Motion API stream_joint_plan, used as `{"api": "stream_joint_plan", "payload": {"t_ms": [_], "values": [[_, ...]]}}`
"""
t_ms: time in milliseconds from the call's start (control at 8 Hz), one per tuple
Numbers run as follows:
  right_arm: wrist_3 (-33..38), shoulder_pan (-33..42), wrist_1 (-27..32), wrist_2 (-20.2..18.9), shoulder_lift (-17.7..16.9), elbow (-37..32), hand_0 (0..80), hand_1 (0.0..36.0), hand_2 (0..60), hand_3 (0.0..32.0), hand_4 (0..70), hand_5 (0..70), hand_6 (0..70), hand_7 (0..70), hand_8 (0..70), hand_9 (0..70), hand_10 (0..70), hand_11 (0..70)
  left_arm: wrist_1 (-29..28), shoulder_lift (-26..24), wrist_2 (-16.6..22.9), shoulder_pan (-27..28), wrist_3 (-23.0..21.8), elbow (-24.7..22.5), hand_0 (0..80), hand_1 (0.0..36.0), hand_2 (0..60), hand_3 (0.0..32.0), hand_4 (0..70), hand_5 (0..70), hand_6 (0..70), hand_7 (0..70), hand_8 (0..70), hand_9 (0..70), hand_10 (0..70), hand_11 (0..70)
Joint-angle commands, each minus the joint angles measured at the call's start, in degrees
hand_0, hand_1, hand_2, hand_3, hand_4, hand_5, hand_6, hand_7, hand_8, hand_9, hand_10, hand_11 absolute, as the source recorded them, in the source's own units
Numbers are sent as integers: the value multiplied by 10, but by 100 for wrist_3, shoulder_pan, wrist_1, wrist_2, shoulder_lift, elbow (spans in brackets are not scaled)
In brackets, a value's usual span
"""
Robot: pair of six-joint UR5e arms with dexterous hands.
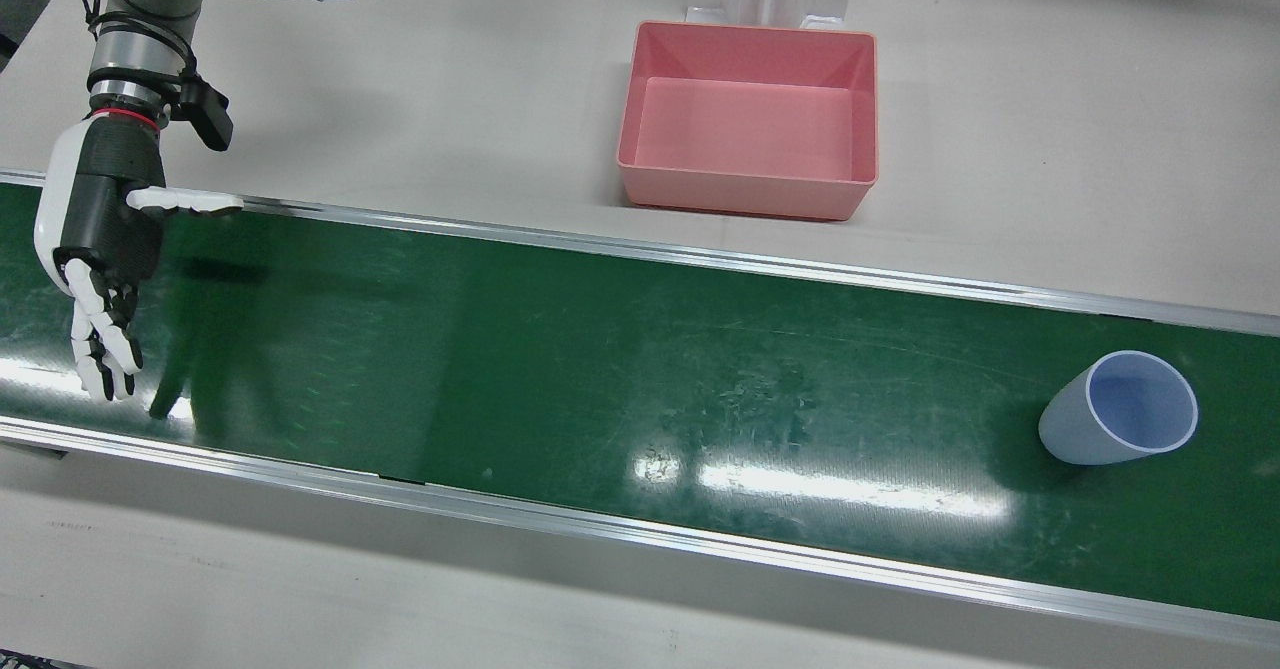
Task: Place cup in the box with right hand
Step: 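Hold the open right hand in place as the blue cup approaches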
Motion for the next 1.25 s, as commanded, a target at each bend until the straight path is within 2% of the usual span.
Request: {"api": "stream_joint_plan", "payload": {"t_ms": [0,375,500,1125], "values": [[-29,-38,0,8,-3,-13,494,179,43,4,0,69,48,171,98,128,0,0,-8,0,0,0,0,5,0,0,0,0,0,0,0,0,0,0,0,0],[-275,-73,44,17,41,-31,487,167,43,2,0,67,51,179,101,133,0,8,-8,0,0,0,0,5,0,0,0,0,0,0,0,0,0,0,0,0],[-284,-73,44,17,41,-39,484,166,43,14,0,67,48,169,99,129,0,11,-8,0,0,0,0,5,0,0,0,0,0,0,0,0,0,0,0,0],[-504,-161,70,17,207,-39,474,154,46,4,0,65,48,161,100,128,4,22,1,0,0,0,0,5,0,0,0,0,0,0,0,0,0,0,0,0]]}}
